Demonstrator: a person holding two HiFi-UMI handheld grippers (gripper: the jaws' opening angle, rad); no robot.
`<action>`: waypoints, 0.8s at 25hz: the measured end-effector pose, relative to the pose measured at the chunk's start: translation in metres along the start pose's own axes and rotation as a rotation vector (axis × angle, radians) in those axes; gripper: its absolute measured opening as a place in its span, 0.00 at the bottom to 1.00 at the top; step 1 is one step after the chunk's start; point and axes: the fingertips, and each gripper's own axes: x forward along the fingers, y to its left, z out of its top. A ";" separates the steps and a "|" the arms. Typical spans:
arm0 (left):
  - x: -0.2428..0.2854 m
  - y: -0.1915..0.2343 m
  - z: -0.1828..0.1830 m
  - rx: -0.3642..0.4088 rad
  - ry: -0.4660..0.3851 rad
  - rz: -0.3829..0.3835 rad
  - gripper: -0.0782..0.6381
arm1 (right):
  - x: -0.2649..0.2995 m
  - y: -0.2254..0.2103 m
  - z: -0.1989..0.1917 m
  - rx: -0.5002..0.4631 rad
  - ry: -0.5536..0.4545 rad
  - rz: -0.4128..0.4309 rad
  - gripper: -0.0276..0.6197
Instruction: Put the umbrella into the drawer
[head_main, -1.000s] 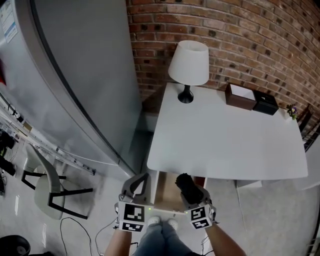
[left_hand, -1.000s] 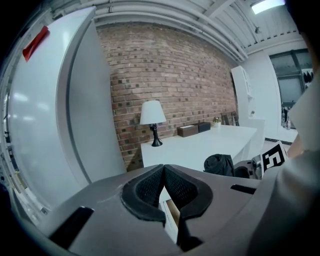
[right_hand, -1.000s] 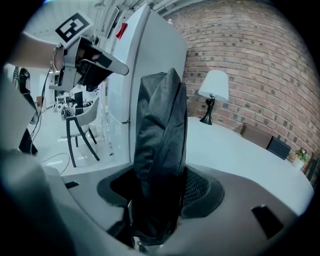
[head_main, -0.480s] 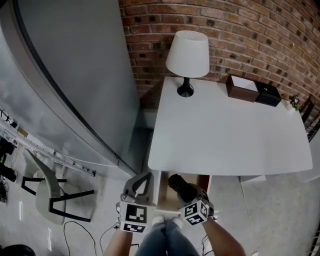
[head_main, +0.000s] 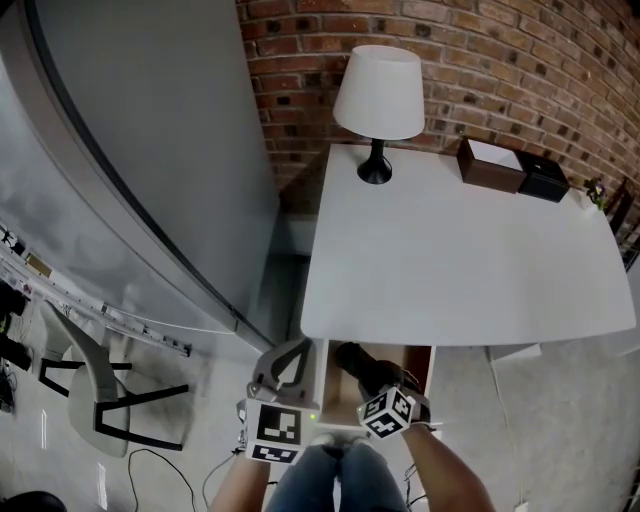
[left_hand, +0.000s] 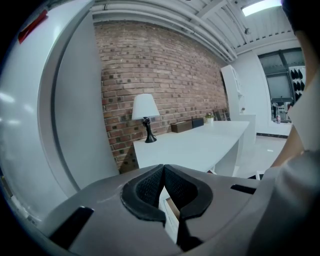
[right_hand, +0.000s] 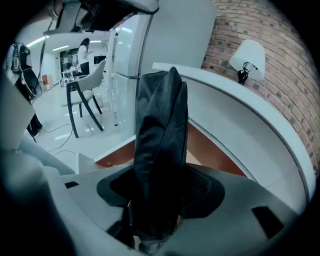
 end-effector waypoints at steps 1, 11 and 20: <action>0.002 0.000 -0.002 -0.001 -0.004 -0.001 0.11 | 0.006 0.000 -0.004 -0.013 0.023 0.001 0.42; 0.017 0.004 -0.017 0.026 -0.024 -0.027 0.11 | 0.057 0.011 -0.029 -0.066 0.160 0.040 0.42; 0.031 0.016 -0.024 0.031 -0.033 -0.023 0.11 | 0.102 0.001 -0.042 -0.043 0.253 0.016 0.43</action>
